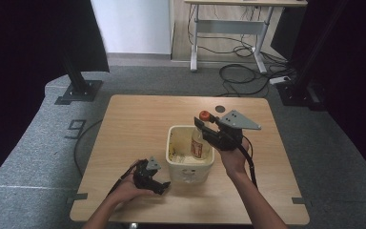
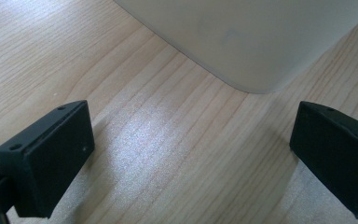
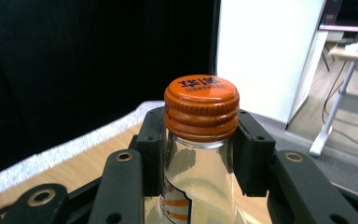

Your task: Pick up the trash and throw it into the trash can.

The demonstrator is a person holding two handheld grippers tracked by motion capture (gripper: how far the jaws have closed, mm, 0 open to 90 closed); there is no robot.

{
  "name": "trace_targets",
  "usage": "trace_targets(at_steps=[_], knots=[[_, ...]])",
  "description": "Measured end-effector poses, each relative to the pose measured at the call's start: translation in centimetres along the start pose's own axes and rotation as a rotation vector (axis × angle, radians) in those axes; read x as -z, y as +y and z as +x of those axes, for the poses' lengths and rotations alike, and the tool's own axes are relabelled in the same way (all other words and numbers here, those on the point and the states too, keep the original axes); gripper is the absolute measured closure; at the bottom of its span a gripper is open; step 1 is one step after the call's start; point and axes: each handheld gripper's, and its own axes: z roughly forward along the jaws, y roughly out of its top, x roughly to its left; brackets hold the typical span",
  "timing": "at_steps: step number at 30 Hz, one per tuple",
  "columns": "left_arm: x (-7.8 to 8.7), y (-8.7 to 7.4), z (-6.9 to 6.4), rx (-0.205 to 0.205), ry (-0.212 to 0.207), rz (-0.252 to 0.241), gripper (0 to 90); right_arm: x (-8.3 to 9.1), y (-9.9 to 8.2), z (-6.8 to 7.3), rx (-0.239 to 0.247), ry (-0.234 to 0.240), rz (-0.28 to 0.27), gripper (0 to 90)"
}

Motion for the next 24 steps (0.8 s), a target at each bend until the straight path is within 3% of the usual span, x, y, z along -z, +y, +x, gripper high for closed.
trace_targets(at_steps=[3, 18, 19, 24], knots=[[0.0, 0.0, 0.0, 0.001, 0.0, 0.001, 0.0, -0.9, -1.6, -0.2, -0.002, -0.004, 0.048, 60.1], [0.0, 0.0, 0.0, 0.003, 0.0, 0.0, 0.0, -3.4, -6.1, -0.8, 0.004, -0.027, 0.225, 60.5], [0.0, 0.0, 0.0, 0.003, 0.0, -0.001, 0.0, -3.6, -6.5, -1.0, 0.009, -0.018, 0.259, 60.4], [0.0, 0.0, 0.0, 0.003, 0.0, -0.001, 0.0, -3.3, -6.6, -1.5, -0.007, -0.012, 0.255, 60.2]])
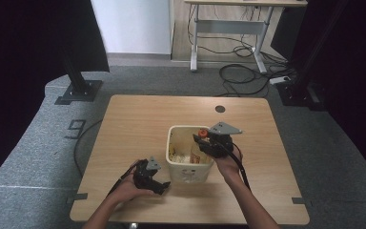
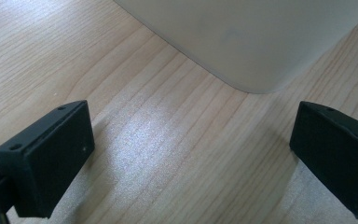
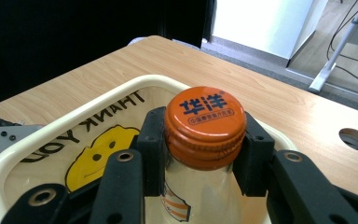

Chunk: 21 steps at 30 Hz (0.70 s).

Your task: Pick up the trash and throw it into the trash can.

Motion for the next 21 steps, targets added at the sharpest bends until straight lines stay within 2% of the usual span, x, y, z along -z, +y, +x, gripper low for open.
trace_targets(at_steps=[1, 3, 4, 9, 12, 21], knots=[[0.0, 0.0, 0.0, 0.0, 0.0, 0.0, 0.0, 0.2, 0.0, -0.2, 0.0, 0.017, 0.001, 58.8], [0.0, 0.0, 0.0, 0.0, 0.0, 0.0, 0.0, 0.5, 0.0, -0.2, 0.005, 0.012, -0.009, 57.4], [0.0, 0.0, 0.0, 0.0, 0.0, 0.0, 0.0, 0.9, 0.2, -0.3, 0.019, 0.015, -0.026, 53.2], [0.0, 0.0, 0.0, 0.0, 0.0, 0.0, 0.0, 2.1, 0.3, -0.4, 0.048, 0.004, -0.06, 45.4], [0.0, 0.0, 0.0, 0.0, 0.0, 0.0, 0.0, 3.6, 0.1, -0.8, 0.041, 0.016, -0.101, 39.7], [0.0, 0.0, 0.0, 0.0, 0.0, 0.0, 0.0, 6.2, -2.3, -2.0, 0.013, 0.008, -0.155, 36.6]])
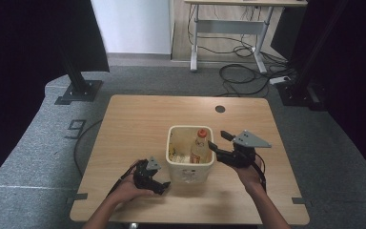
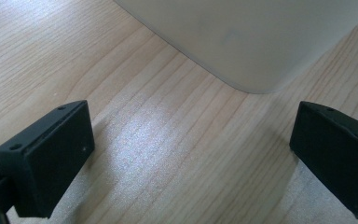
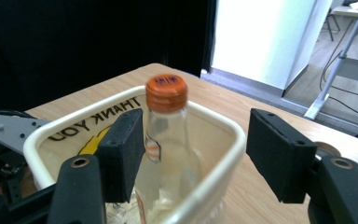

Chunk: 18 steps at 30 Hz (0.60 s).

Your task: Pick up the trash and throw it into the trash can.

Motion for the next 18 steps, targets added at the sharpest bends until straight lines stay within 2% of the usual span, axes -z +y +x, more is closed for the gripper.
trace_targets(at_steps=[1, 9, 15, 17, 18], knots=[[0.0, 0.0, 0.0, 0.0, 0.0, 0.0, 0.0, 0.7, -0.6, -0.2, -0.006, -0.007, -0.01, 36.5], [0.0, 0.0, 0.0, -0.002, 0.0, -0.001, 0.0, 2.8, -3.2, -1.4, -0.027, -0.045, -0.007, 36.6], [0.0, 0.0, 0.0, -0.001, 0.001, -0.002, 0.0, 4.2, -5.0, -2.6, -0.05, -0.078, 0.017, 36.8], [0.0, 0.0, 0.0, -0.001, 0.001, -0.002, 0.0, 4.7, -5.9, -3.0, -0.057, -0.089, 0.026, 36.8], [0.0, 0.0, 0.0, -0.001, 0.001, -0.002, 0.0, 5.2, -7.0, -3.4, -0.075, -0.102, 0.029, 37.3]])
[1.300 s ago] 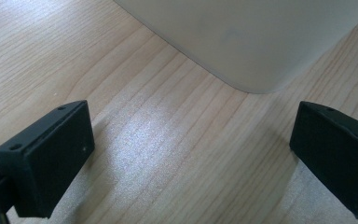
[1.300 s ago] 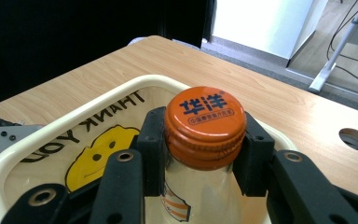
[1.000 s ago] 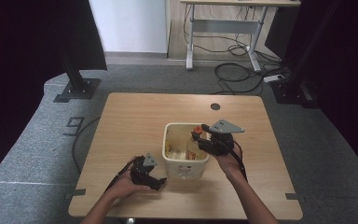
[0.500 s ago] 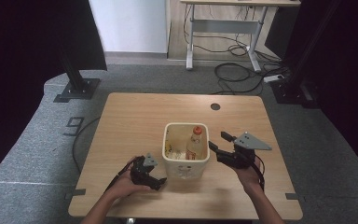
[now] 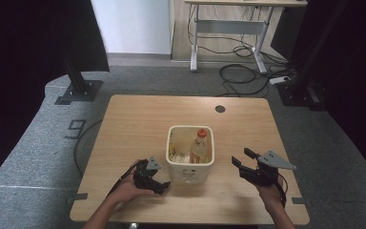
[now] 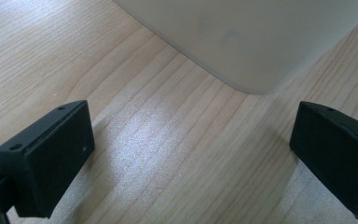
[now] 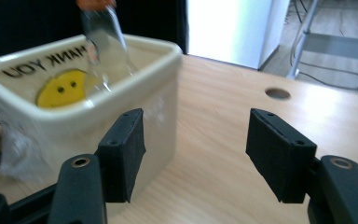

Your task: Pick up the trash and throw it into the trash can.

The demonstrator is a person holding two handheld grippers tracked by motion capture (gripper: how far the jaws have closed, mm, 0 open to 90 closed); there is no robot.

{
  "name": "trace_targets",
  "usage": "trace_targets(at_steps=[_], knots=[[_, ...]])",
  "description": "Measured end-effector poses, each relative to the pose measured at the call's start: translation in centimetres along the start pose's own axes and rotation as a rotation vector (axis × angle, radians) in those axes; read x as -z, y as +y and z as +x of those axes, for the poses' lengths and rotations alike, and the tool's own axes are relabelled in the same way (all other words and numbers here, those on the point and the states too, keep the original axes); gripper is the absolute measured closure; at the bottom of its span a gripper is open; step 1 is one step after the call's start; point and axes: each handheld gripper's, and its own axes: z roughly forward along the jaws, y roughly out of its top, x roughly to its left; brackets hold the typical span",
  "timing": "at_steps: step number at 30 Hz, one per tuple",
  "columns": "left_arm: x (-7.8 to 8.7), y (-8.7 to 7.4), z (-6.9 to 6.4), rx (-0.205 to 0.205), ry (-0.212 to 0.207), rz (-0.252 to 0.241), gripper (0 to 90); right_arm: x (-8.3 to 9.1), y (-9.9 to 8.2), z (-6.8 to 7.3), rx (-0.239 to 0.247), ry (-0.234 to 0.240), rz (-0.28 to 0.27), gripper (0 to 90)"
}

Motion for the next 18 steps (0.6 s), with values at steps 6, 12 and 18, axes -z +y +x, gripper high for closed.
trace_targets(at_steps=[6, 12, 18], knots=[[0.0, 0.0, 0.0, -0.001, 0.0, 0.0, 0.0, 0.6, -2.2, -1.4, -0.022, -0.031, 0.063, 37.1], [0.0, 0.0, 0.0, -0.001, 0.0, 0.0, 0.0, 0.4, -3.0, -1.8, -0.042, -0.04, 0.086, 37.0], [0.0, 0.0, 0.0, -0.001, 0.0, 0.0, 0.0, 0.1, -3.2, -1.5, -0.019, -0.026, 0.098, 35.6]])
